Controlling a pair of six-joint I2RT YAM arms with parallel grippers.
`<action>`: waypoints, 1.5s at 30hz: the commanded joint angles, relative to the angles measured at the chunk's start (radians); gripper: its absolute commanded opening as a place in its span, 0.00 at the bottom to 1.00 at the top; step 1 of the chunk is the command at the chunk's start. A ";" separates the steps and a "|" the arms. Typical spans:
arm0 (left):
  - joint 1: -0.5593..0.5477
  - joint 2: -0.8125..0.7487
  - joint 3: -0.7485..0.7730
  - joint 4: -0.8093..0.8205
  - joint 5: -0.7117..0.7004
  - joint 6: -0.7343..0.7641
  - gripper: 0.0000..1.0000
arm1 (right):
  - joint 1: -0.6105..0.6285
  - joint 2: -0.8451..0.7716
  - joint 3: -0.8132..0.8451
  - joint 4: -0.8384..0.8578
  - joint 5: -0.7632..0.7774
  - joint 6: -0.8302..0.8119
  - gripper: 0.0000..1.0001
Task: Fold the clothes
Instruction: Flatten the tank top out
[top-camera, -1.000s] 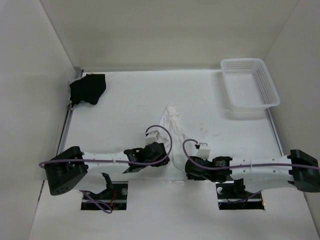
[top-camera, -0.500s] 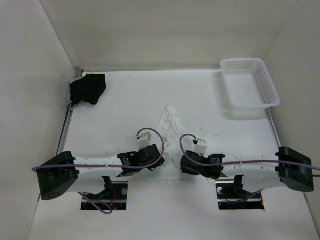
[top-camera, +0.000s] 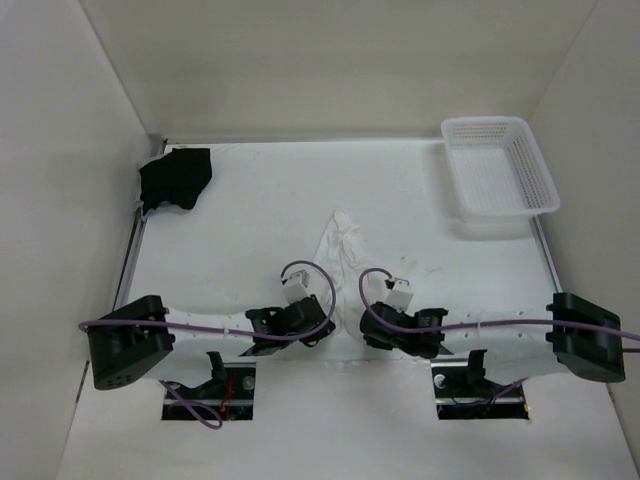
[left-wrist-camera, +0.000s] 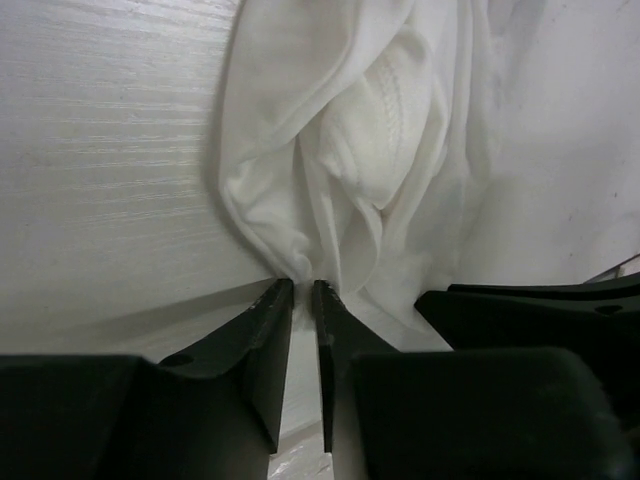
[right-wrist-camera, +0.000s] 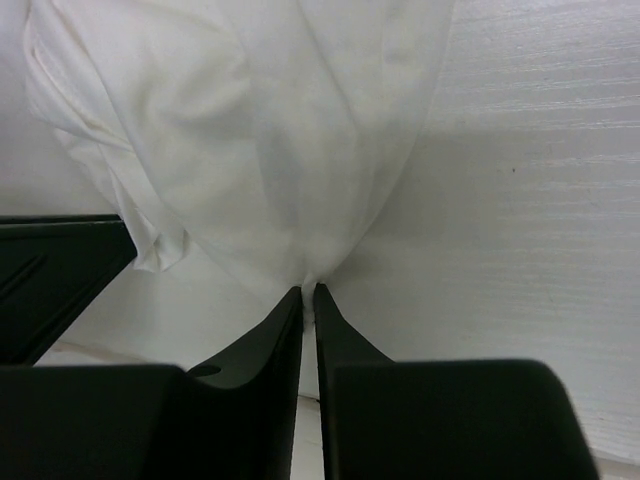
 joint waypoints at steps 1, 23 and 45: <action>0.016 -0.036 -0.030 -0.026 -0.010 -0.027 0.11 | -0.006 -0.050 -0.013 -0.015 0.033 0.008 0.13; 0.357 -0.742 0.498 -0.453 -0.178 0.499 0.00 | 0.064 -0.606 0.562 -0.392 0.484 -0.471 0.00; 0.531 -0.653 0.639 -0.426 -0.309 0.638 0.00 | -0.015 -0.308 0.810 -0.013 0.378 -0.940 0.02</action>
